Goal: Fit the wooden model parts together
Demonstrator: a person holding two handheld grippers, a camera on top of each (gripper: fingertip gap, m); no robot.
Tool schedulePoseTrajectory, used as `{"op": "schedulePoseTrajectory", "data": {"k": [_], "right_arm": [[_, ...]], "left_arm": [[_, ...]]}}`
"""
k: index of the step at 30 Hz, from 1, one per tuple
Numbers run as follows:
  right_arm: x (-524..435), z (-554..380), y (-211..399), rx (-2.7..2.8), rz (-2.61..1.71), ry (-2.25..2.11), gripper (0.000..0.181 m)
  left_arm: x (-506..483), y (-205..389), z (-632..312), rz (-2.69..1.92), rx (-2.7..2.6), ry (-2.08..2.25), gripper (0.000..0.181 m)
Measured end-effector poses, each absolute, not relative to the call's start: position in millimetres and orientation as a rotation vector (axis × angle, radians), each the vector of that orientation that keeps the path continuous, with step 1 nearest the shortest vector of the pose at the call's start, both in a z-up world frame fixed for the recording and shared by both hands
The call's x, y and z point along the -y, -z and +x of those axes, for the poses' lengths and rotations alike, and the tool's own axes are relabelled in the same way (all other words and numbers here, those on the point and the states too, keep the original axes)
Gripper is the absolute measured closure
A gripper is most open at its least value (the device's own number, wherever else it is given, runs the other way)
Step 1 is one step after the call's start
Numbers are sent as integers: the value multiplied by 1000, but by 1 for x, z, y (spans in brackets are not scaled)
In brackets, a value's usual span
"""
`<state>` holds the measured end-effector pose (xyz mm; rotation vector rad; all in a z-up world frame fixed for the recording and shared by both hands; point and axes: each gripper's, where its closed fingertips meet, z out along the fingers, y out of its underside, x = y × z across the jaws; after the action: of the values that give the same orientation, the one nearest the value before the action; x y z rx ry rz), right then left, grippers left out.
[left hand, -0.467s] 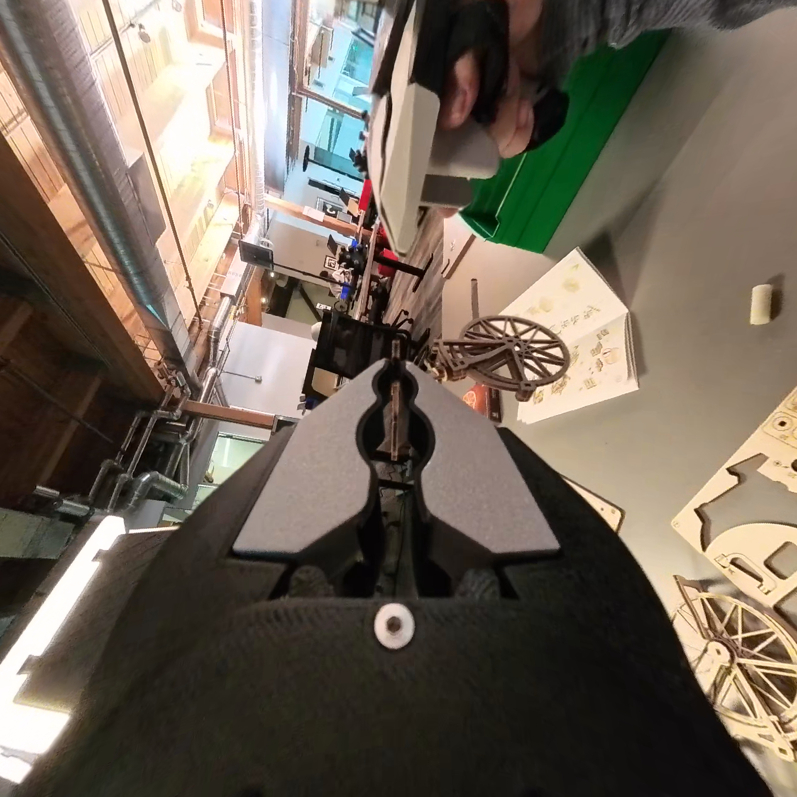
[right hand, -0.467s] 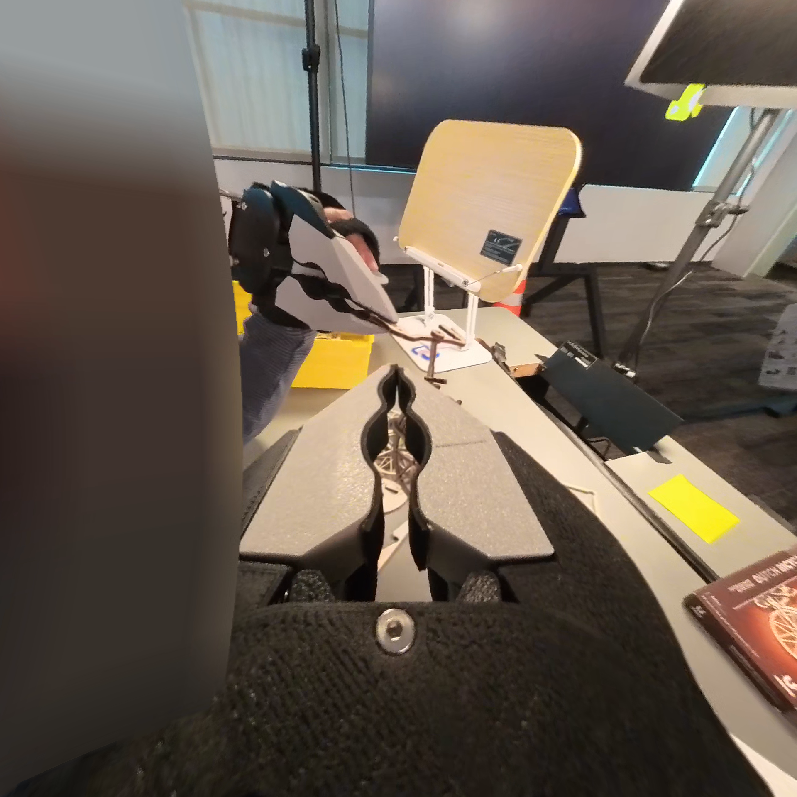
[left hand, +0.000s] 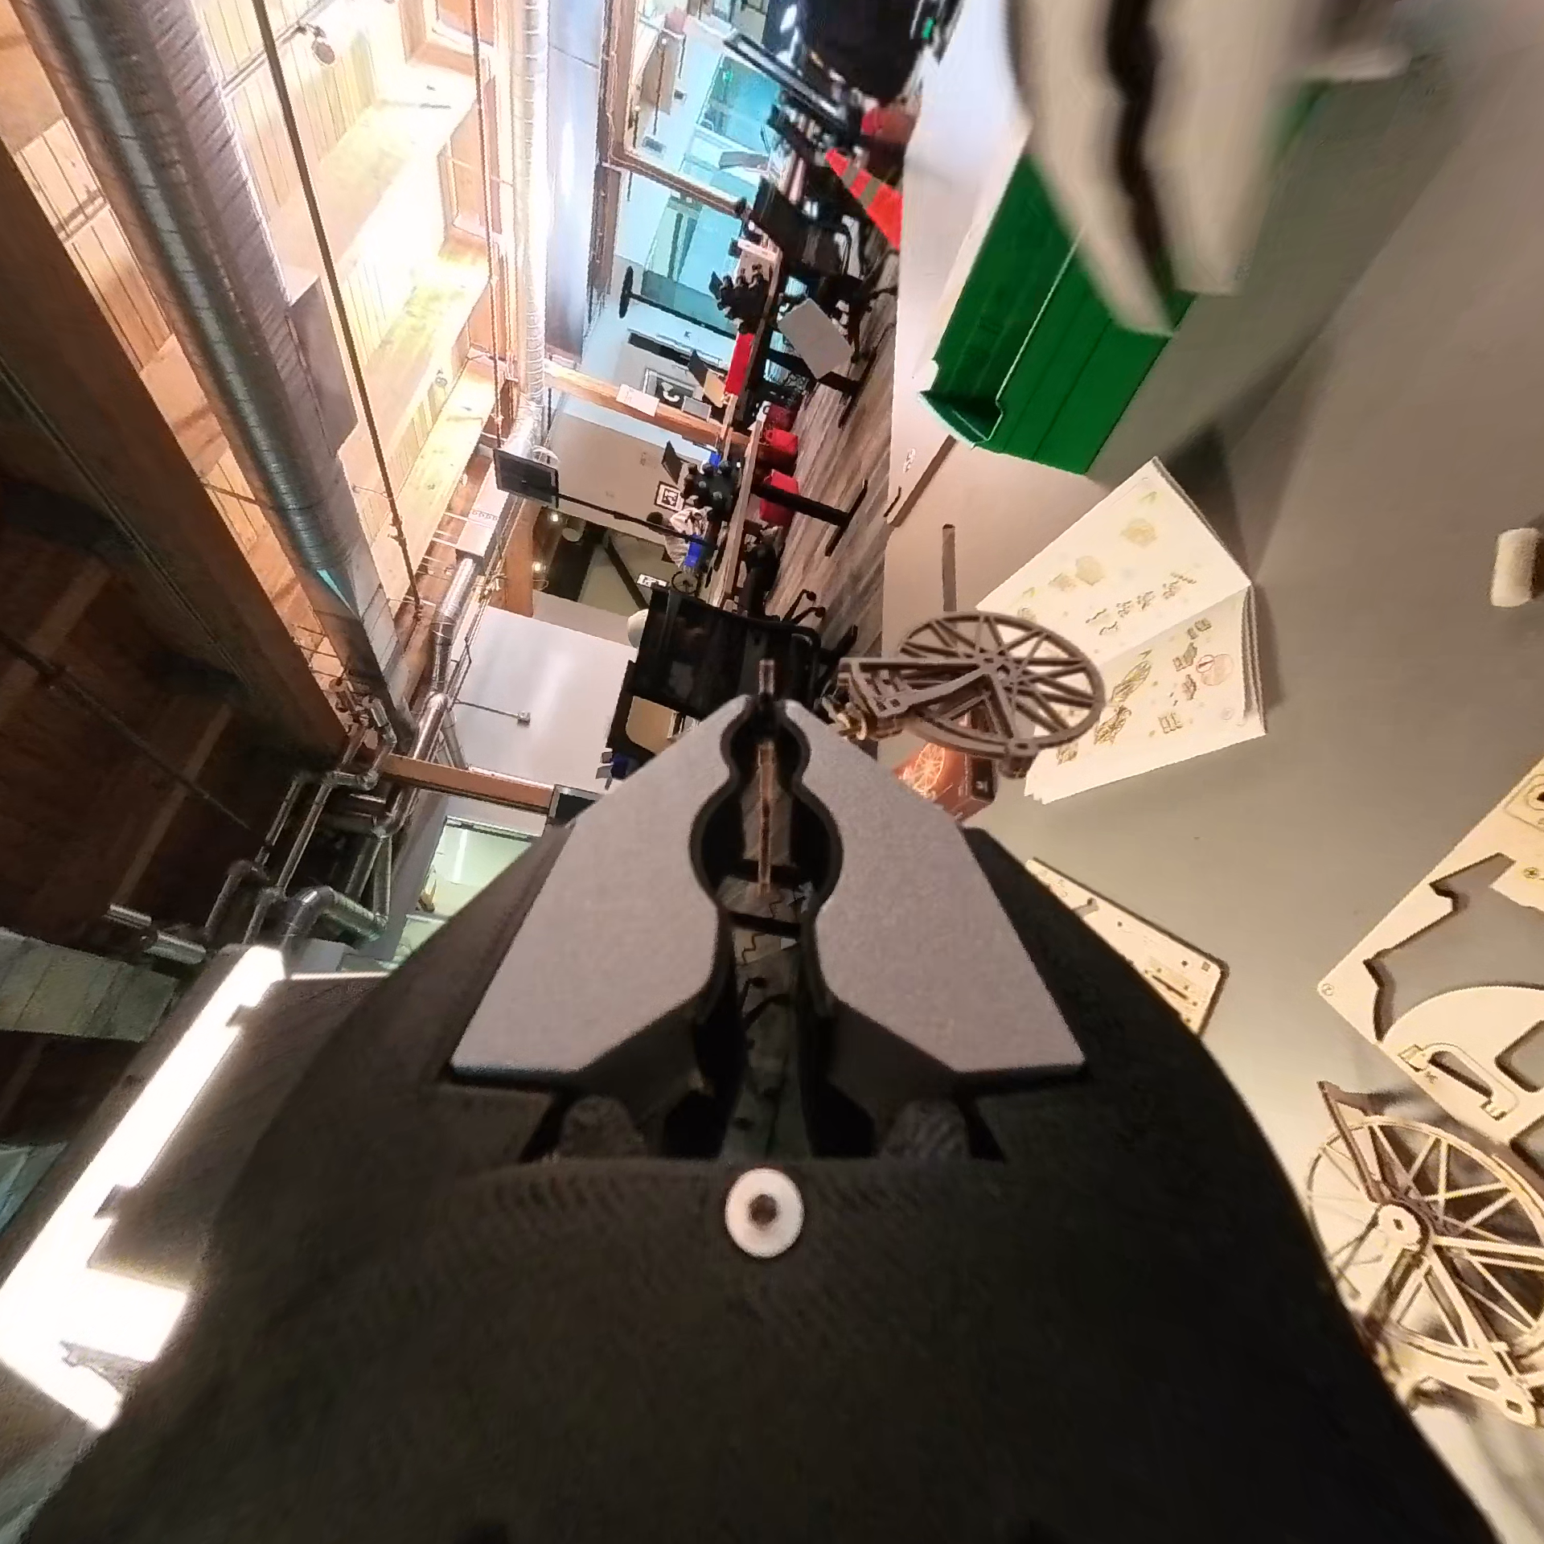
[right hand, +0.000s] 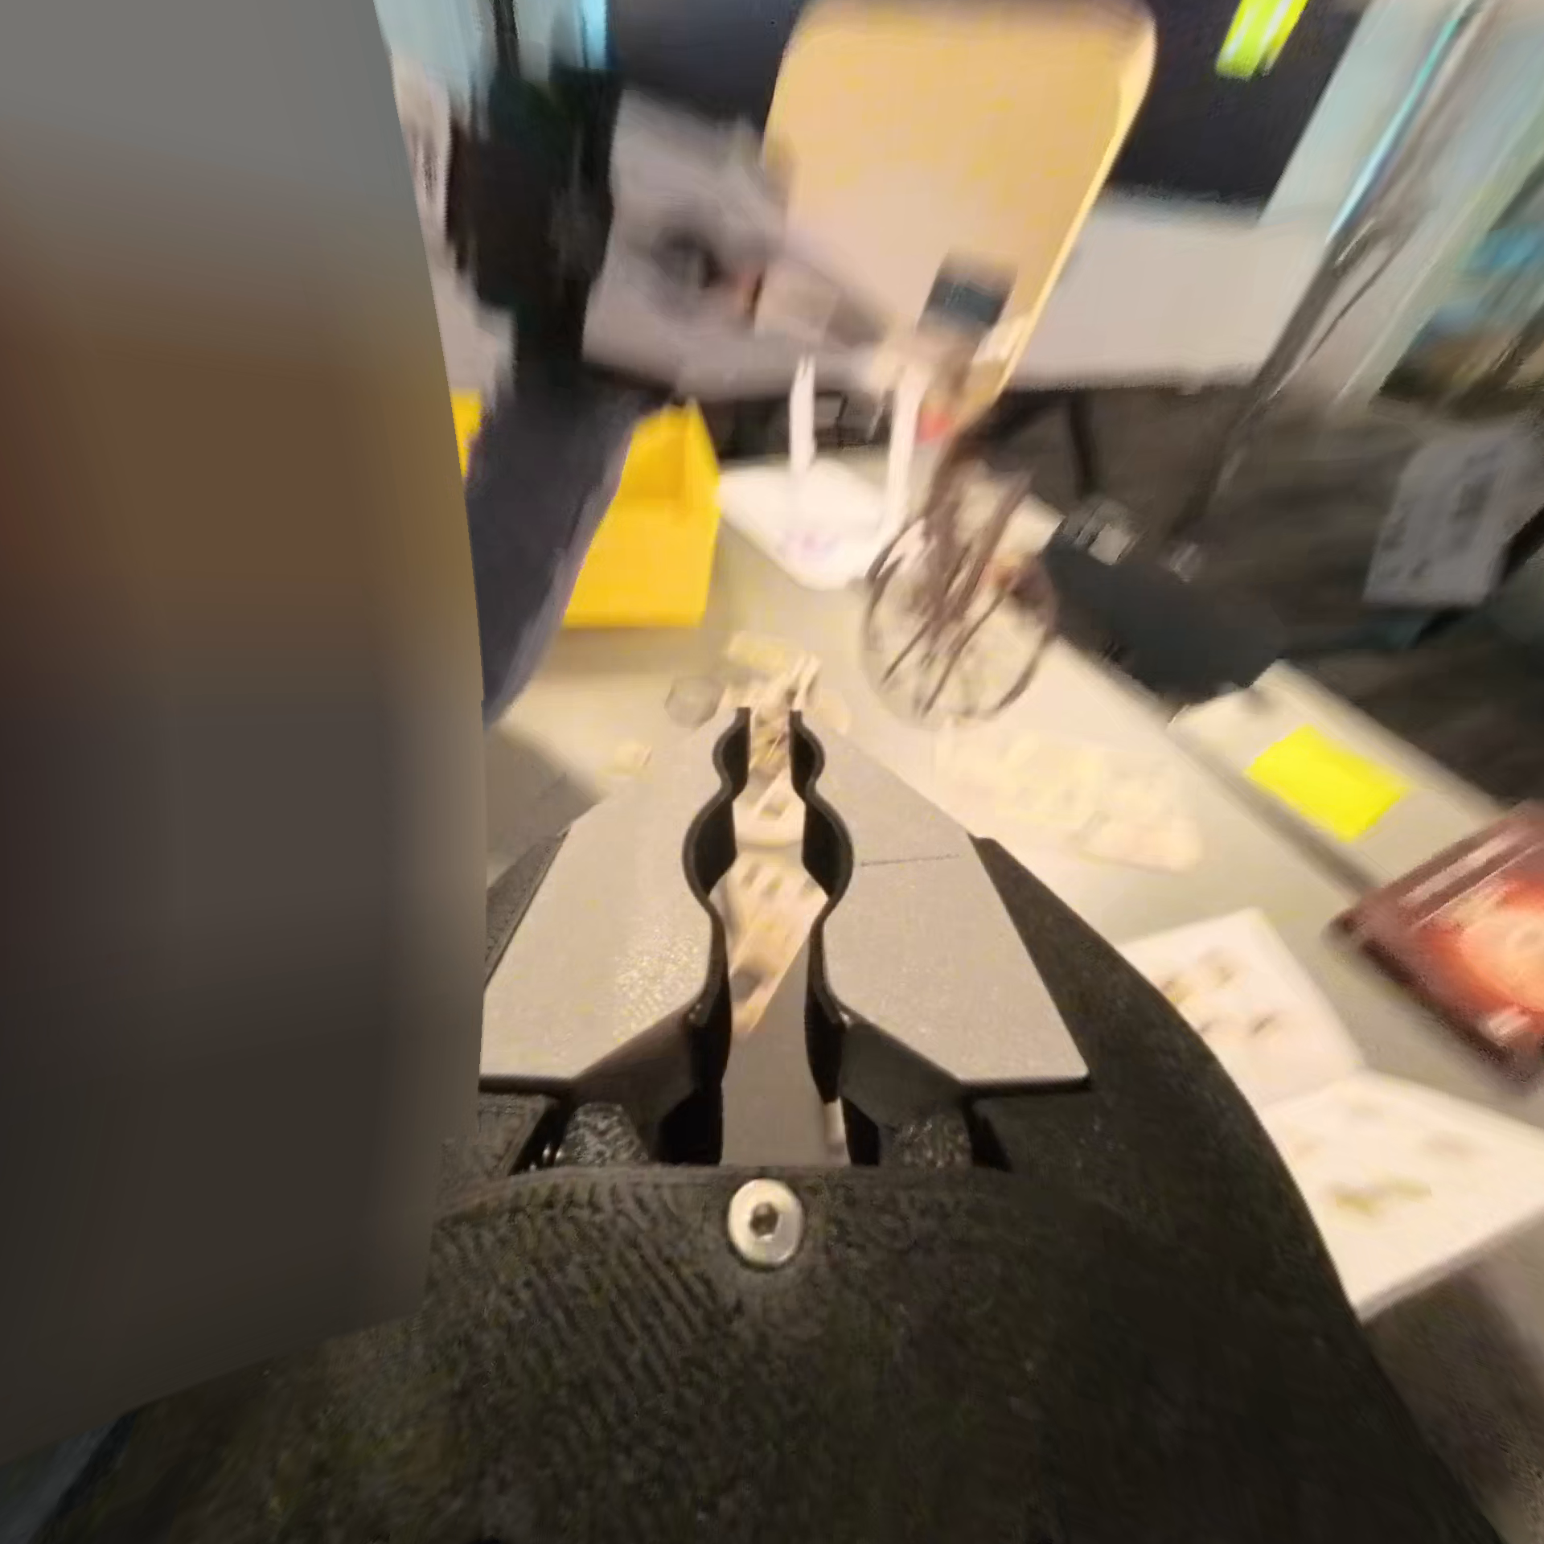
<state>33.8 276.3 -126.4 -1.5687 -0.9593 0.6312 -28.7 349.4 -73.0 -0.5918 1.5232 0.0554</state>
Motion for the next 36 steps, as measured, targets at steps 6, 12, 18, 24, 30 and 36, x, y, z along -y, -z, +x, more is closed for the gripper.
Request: {"op": "schedulePoseTrajectory", "data": {"k": [6, 12, 18, 24, 30, 36], "right_arm": [[-172, -10, 304, 1314, -2068, -688, 170], [-155, -28, 330, 1183, -2073, -682, 175], [-161, -26, 344, 1194, -2077, -581, 176], [-165, -28, 344, 1190, -2067, -593, 178], [-164, -28, 343, 1221, -2052, -599, 181], [-238, 41, 310, 1338, -1906, 77, 181]], "left_arm": [[-334, 72, -27, -548, -1542, -26, 180], [-322, 72, -25, -512, -1563, -26, 180], [-316, 70, -28, -495, -1565, -16, 180], [-316, 72, -28, -498, -1572, -12, 180], [-316, 77, -23, -498, -1597, -13, 180], [-316, 77, -25, -500, -1599, -15, 180]]}}
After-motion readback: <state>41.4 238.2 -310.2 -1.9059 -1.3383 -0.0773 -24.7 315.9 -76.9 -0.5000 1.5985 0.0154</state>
